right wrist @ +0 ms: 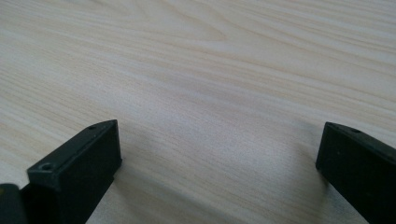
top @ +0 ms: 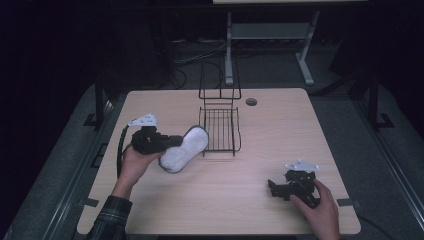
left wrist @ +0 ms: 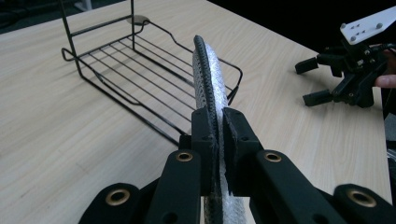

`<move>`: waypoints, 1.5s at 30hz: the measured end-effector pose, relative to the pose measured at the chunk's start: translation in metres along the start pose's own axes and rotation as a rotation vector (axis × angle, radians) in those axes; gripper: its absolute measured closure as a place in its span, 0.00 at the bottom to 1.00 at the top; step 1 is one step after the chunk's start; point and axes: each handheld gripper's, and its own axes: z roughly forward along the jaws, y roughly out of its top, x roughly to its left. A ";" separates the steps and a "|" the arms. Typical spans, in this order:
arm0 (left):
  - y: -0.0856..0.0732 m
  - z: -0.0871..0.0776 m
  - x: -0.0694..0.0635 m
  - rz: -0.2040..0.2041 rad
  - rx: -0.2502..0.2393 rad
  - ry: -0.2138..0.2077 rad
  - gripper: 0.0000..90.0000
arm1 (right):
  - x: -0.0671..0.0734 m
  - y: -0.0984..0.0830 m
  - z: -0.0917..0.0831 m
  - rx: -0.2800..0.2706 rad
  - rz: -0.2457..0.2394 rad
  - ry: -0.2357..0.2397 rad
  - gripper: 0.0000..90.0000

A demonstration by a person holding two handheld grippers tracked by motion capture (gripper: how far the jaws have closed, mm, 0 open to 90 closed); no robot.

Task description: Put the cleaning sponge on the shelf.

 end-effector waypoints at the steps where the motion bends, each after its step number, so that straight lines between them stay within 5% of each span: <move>1: 0.002 0.002 0.001 0.005 0.007 0.002 0.93 | 0.000 0.000 0.000 0.000 0.001 0.000 0.00; 20: 0.030 0.017 0.006 0.022 -0.013 0.002 0.93 | 0.000 0.000 0.000 0.001 0.002 0.000 0.00; 45: 0.056 0.062 0.024 0.000 -0.035 -0.010 0.93 | 0.000 0.000 0.000 0.001 0.002 0.000 0.00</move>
